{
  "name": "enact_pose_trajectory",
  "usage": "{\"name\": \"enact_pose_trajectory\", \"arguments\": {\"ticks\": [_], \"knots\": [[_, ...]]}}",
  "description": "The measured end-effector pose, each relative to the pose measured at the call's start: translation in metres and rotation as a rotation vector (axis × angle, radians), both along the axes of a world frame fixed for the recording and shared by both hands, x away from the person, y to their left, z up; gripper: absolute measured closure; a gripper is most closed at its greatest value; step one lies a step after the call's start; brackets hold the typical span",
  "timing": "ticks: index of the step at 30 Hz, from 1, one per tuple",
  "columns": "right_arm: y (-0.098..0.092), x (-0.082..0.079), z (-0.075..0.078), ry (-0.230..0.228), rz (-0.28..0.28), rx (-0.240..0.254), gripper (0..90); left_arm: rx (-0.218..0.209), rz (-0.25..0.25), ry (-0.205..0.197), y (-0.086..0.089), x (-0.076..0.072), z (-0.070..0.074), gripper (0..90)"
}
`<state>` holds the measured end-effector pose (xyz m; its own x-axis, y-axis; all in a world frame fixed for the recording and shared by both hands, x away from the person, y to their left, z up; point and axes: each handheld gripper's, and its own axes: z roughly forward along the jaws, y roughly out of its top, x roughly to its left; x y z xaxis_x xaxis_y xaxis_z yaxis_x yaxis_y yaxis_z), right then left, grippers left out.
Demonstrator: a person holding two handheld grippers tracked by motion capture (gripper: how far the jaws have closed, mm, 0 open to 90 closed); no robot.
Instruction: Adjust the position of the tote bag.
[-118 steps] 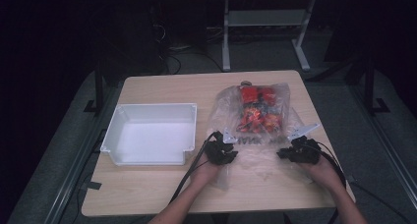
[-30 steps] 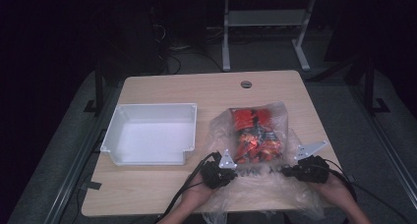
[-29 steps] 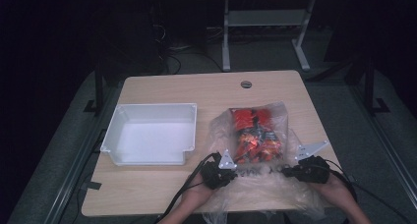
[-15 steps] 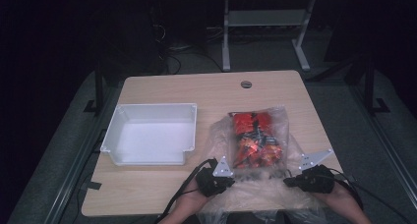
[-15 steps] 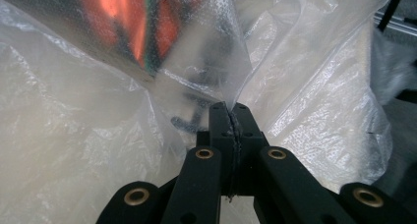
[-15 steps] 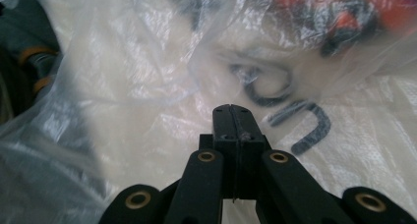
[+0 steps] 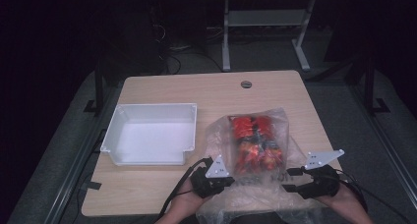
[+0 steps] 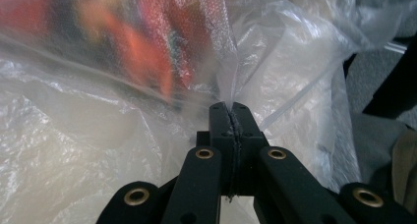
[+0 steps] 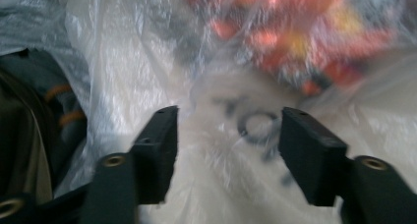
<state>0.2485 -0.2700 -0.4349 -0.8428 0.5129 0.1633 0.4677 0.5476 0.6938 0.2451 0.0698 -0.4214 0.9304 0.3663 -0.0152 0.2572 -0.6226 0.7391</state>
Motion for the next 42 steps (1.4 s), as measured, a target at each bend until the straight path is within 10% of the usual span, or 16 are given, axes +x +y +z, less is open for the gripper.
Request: {"name": "enact_pose_trajectory", "arguments": {"ticks": [10, 19, 28, 36, 42], "knots": [[0.028, 0.01, -0.006, 0.083, 0.01, -0.01, 34.6, -0.024, 0.006, -0.012, -0.003, 0.005, 0.007, 89.9], [0.038, 0.012, -0.018, 0.028, -0.023, -0.153, 89.3, -0.029, 0.009, -0.014, -0.006, 0.01, 0.002, 90.0], [0.032, 0.005, -0.007, -0.006, -0.011, -0.124, 89.5, -0.044, 0.044, -0.017, 0.001, 0.013, 0.002, 90.0], [0.035, -0.001, -0.003, 0.07, 0.019, -0.044, 40.8, -0.055, 0.049, -0.02, 0.001, 0.016, 0.005, 90.0], [0.051, 0.006, -0.013, 0.085, -0.02, -0.137, 51.5, -0.05, 0.021, -0.019, -0.004, 0.011, 0.002, 90.0]]}}
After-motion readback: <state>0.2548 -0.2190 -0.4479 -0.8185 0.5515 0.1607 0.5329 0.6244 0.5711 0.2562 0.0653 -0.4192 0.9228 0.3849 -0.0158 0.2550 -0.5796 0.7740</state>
